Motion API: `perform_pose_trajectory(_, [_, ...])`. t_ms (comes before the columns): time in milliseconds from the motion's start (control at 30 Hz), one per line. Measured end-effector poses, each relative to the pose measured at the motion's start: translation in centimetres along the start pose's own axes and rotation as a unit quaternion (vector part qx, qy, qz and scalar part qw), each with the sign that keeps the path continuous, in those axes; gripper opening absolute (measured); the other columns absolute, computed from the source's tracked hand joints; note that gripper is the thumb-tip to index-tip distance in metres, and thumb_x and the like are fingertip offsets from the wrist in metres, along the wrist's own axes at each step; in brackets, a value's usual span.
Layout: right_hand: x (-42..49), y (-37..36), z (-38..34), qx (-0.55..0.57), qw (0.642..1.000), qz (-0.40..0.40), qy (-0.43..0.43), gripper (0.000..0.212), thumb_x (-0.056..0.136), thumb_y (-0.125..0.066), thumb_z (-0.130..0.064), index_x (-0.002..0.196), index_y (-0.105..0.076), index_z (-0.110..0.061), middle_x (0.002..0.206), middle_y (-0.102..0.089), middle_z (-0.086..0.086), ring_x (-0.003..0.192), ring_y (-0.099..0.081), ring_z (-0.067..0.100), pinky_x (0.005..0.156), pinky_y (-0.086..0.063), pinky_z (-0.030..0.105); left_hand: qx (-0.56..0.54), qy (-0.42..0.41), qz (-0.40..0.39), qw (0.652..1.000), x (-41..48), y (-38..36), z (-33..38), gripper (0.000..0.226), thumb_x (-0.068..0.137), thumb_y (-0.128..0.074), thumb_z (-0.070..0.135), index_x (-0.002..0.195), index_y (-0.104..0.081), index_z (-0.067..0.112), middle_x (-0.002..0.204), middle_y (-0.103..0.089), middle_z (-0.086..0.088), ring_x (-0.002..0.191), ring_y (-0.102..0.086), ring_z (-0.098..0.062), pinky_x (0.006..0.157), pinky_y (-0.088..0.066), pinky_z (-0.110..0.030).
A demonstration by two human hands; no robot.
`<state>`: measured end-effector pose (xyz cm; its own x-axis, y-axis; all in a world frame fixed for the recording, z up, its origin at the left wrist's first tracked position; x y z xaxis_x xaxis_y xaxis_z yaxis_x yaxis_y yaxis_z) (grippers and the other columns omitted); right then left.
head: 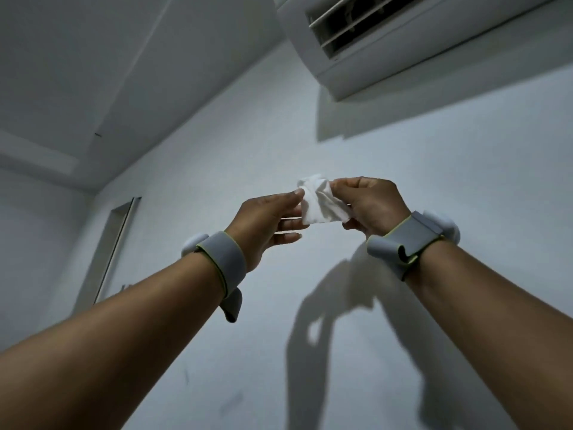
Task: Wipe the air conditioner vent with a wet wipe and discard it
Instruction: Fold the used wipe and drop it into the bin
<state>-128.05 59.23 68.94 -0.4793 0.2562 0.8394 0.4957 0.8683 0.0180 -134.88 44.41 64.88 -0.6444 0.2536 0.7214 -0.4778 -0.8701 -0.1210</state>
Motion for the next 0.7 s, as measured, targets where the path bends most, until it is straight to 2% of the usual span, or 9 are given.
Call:
perform_pose_trajectory(133, [-4.7,-3.9,2.9,0.056,0.992,-0.04,-0.105,0.018,0.077,-0.074,-0.018,0.059,-0.072,-0.017,0.051,-0.064,-0.003,0.045,-0.055,0.013,0.045,-0.045,0.023,0.042,0.048,0.039,0.997,-4.0,3.8,-0.9,0.028,0.083,-0.073,0.032,0.099,-0.073,0.009,0.082,-0.073,-0.005,0.069,-0.069,-0.017,0.059,-0.056,-0.027])
perform_pose_trajectory(200, [-7.3,-6.0,4.6,0.096,0.979,-0.059,-0.17,0.016,0.076,-0.076,-0.02,0.062,-0.07,-0.014,0.055,-0.06,0.002,0.048,-0.05,0.017,0.048,-0.044,0.024,0.068,0.067,0.06,0.994,-5.7,5.7,-1.7,0.027,0.082,-0.074,0.03,0.098,-0.073,0.008,0.079,-0.072,-0.004,0.066,-0.069,-0.016,0.057,-0.055,-0.027])
perform_pose_trajectory(267, [-9.8,-8.3,6.1,0.184,0.952,-0.08,-0.23,0.018,0.078,-0.075,-0.026,0.072,-0.068,-0.011,0.064,-0.06,0.007,0.052,-0.051,0.018,0.046,-0.044,0.023,0.083,0.091,0.083,0.989,-7.5,7.9,-2.6,0.021,0.082,-0.073,0.026,0.093,-0.071,0.009,0.073,-0.072,-0.002,0.063,-0.07,-0.015,0.055,-0.055,-0.027])
perform_pose_trajectory(367, [-14.0,-11.9,7.8,0.256,0.91,-0.122,-0.302,0.043,0.084,-0.063,-0.05,0.091,-0.07,-0.008,0.076,-0.066,0.006,0.06,-0.062,0.021,0.048,-0.048,0.025,0.104,0.128,0.118,0.979,-10.4,11.9,-4.0,0.015,0.082,-0.072,0.022,0.089,-0.069,0.009,0.068,-0.071,0.0,0.058,-0.07,-0.014,0.051,-0.054,-0.026])
perform_pose_trajectory(433, [-16.6,-14.2,8.6,0.255,0.894,-0.151,-0.337,0.069,0.077,-0.057,-0.068,0.102,-0.069,-0.005,0.081,-0.066,0.007,0.067,-0.063,0.024,0.052,-0.048,0.028,0.132,0.15,0.133,0.971,-12.5,14.6,-4.9,0.016,0.082,-0.072,0.021,0.089,-0.069,0.008,0.072,-0.071,-0.002,0.055,-0.069,-0.013,0.049,-0.053,-0.025])
perform_pose_trajectory(500, [-19.6,-17.0,9.3,0.233,0.89,-0.172,-0.352,0.08,0.065,-0.059,-0.075,0.104,-0.07,-0.007,0.085,-0.067,0.007,0.071,-0.064,0.026,0.055,-0.049,0.029,0.16,0.172,0.151,0.96,-14.9,17.7,-5.9,0.015,0.081,-0.072,0.021,0.087,-0.068,0.008,0.074,-0.071,-0.005,0.053,-0.067,-0.014,0.048,-0.052,-0.025])
perform_pose_trajectory(567, [-22.2,-19.4,9.7,0.209,0.895,-0.182,-0.35,0.07,0.059,-0.069,-0.068,0.099,-0.072,-0.011,0.086,-0.068,0.007,0.073,-0.067,0.027,0.056,-0.051,0.029,0.173,0.188,0.162,0.953,-17.3,20.2,-6.8,0.013,0.081,-0.073,0.021,0.083,-0.067,0.01,0.075,-0.07,-0.005,0.054,-0.066,-0.014,0.048,-0.052,-0.024])
perform_pose_trajectory(633, [-24.7,-21.5,10.3,0.193,0.899,-0.171,-0.353,0.047,0.07,-0.076,-0.048,0.098,-0.07,-0.011,0.086,-0.068,0.008,0.071,-0.067,0.028,0.053,-0.052,0.027,0.177,0.206,0.165,0.948,-19.6,22.5,-7.6,0.014,0.081,-0.072,0.022,0.084,-0.067,0.01,0.078,-0.07,-0.006,0.057,-0.067,-0.014,0.05,-0.052,-0.025])
perform_pose_trajectory(700, [-27.2,-23.4,11.2,0.198,0.895,-0.147,-0.371,0.027,0.081,-0.073,-0.029,0.098,-0.067,-0.009,0.085,-0.067,0.009,0.067,-0.066,0.027,0.05,-0.052,0.026,0.179,0.222,0.176,0.942,-21.9,24.7,-8.2,0.015,0.081,-0.073,0.024,0.083,-0.067,0.01,0.074,-0.068,-0.003,0.056,-0.064,-0.012,0.052,-0.053,-0.026])
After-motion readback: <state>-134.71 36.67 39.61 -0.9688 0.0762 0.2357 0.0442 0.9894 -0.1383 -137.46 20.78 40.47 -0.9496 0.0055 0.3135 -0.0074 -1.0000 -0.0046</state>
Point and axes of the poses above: each hand's wrist, its own x-axis towards the middle knuckle, its own y-axis out of the back of the hand, z = x × y, the point moved 2 cm from there along x, towards the middle knuckle
